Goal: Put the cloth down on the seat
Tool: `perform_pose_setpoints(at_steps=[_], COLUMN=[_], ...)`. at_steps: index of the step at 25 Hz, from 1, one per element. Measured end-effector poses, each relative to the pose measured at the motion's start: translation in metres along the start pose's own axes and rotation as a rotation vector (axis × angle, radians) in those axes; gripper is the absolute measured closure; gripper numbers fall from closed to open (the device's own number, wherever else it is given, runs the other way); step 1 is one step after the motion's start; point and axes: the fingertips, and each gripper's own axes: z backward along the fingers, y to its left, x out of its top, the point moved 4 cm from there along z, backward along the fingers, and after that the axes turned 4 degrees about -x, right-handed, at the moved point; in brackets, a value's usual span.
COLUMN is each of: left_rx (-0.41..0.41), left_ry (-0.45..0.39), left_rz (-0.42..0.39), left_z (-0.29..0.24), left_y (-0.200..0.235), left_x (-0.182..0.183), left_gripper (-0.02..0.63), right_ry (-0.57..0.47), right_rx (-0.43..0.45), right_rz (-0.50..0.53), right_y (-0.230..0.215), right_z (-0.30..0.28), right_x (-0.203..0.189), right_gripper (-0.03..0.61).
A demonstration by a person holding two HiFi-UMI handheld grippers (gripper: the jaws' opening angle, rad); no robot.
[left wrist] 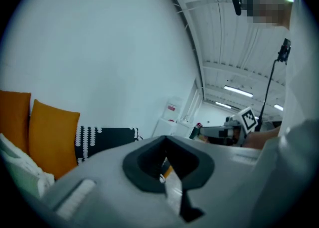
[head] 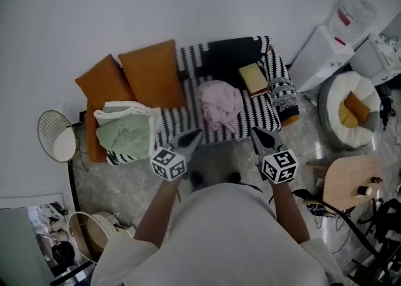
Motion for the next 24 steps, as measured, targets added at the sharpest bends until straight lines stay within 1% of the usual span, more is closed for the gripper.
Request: perform_pose_setpoints(at_steps=[13, 24], left_rx=[-0.039, -0.039], left_ry=[0.019, 0.038], left_rz=[-0.021, -0.007], left_z=[0.016, 0.023], left_y=[-0.002, -0.003], left_x=[0.0, -0.009], left_gripper=[0.612, 0.612], right_ry=[-0.004, -0.003], right_rx=[-0.047, -0.059], right_rz=[-0.019, -0.03], right_y=[0.016, 0.022], right_z=[0.01, 0.013], right_x=[-0.006, -0.008], right_gripper=[0.575, 0.575])
